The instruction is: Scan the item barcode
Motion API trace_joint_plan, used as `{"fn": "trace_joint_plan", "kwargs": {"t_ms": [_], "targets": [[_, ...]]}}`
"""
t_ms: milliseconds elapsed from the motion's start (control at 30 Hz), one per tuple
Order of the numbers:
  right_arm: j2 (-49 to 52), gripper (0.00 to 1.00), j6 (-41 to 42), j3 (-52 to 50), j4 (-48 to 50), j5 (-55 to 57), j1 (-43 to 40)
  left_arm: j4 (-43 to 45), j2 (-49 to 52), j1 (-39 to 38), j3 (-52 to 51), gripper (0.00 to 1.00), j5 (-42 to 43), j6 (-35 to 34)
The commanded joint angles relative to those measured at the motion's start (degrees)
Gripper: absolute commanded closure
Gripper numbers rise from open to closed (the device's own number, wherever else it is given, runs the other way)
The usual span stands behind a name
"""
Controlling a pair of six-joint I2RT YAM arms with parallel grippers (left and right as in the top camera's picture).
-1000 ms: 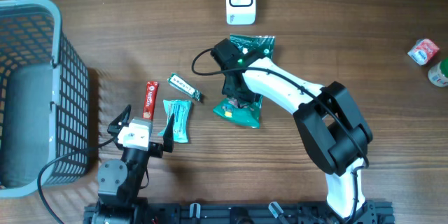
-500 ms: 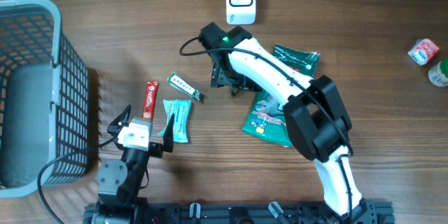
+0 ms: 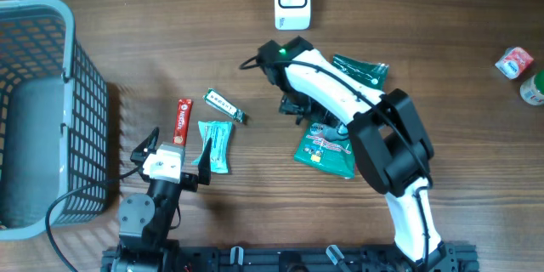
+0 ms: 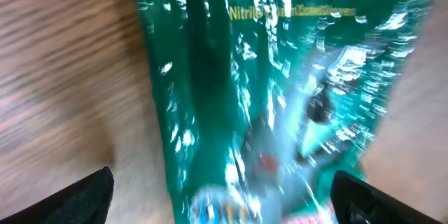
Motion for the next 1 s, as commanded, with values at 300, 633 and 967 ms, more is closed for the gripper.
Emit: {"fn": "trace_joint_plan", "kwargs": {"t_ms": [300, 633, 967], "targets": [[-0.2, 0.96, -9.4, -22.8, 29.4, -31.2, -5.1, 0.2, -0.3, 0.0, -0.3, 0.0, 0.5, 0.7], [-7.0, 0.95, -5.0, -20.8, 64.0, -103.5, -8.7, 0.2, -0.3, 0.0, -0.3, 0.0, 0.5, 0.7], [-11.6, 0.96, 16.4, -20.7, 54.0, -108.0, -9.4, 0.2, -0.3, 0.0, -0.3, 0.0, 0.5, 0.7]]}}
